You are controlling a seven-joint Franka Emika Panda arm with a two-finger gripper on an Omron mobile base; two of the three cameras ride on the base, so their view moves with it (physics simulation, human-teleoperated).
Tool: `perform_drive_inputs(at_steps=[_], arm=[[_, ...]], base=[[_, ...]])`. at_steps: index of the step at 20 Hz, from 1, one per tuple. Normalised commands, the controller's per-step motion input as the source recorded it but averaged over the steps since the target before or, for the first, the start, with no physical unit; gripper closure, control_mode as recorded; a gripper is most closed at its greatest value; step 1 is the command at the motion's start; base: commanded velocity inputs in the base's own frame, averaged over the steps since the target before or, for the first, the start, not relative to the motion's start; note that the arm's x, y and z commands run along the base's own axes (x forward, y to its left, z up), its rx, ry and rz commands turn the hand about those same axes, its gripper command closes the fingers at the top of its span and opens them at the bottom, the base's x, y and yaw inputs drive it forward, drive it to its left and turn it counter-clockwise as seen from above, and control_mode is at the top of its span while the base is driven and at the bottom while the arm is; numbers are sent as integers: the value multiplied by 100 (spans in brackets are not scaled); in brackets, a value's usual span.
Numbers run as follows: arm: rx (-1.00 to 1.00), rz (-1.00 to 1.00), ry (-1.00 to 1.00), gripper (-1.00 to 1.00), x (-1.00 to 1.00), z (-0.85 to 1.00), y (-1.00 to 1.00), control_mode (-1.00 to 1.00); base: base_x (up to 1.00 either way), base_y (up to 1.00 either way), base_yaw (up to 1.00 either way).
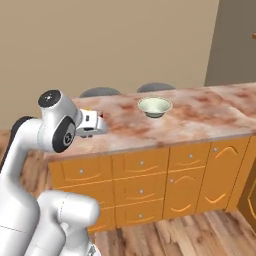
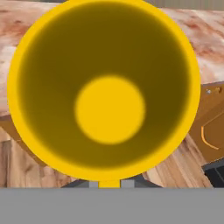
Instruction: Clear the mugs and bowl far away from the sink.
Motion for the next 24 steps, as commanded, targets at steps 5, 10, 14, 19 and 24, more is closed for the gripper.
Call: perform_drive_inputs(at_steps=[5,10,14,19,24], arm=[[0,0,0,100,0,0,0,100],[0,0,0,100,0,0,0,100],[0,0,0,100,0,0,0,100],[0,0,0,100,0,0,0,100],[0,0,0,100,0,0,0,100]], base=[[59,-95,17],[75,-20,5],[58,-10,31],[22,-33,50],[11,-38,48]])
